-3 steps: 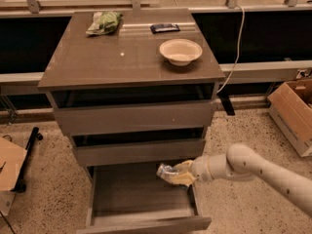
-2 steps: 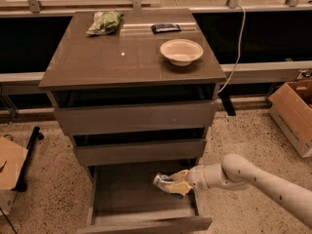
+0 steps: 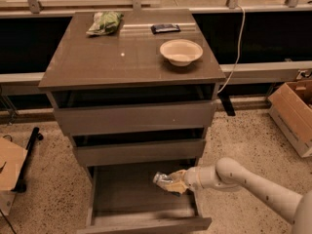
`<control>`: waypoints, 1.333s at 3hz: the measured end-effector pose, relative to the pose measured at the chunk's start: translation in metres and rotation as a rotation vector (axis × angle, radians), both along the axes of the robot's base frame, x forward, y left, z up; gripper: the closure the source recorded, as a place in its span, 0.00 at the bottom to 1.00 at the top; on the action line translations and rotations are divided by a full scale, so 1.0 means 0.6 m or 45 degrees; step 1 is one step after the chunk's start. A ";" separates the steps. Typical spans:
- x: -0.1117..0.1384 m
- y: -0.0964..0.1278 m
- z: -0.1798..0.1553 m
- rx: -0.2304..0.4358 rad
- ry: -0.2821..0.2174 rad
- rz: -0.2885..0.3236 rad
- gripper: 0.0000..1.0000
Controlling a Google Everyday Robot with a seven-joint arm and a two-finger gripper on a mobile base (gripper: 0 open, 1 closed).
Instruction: Place redbull can into bottom drawer
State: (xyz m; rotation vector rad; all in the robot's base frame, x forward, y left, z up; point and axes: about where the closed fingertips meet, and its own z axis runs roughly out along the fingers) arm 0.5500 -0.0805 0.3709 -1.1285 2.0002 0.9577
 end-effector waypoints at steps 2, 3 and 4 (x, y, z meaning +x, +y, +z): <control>0.035 -0.007 -0.161 -0.084 0.046 -0.032 1.00; 0.042 -0.014 -0.251 -0.153 0.116 -0.103 0.82; 0.035 -0.016 -0.328 -0.217 0.208 -0.198 0.58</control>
Offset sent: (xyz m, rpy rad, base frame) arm 0.0304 -0.0175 -0.1652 -0.1296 0.0855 -0.0695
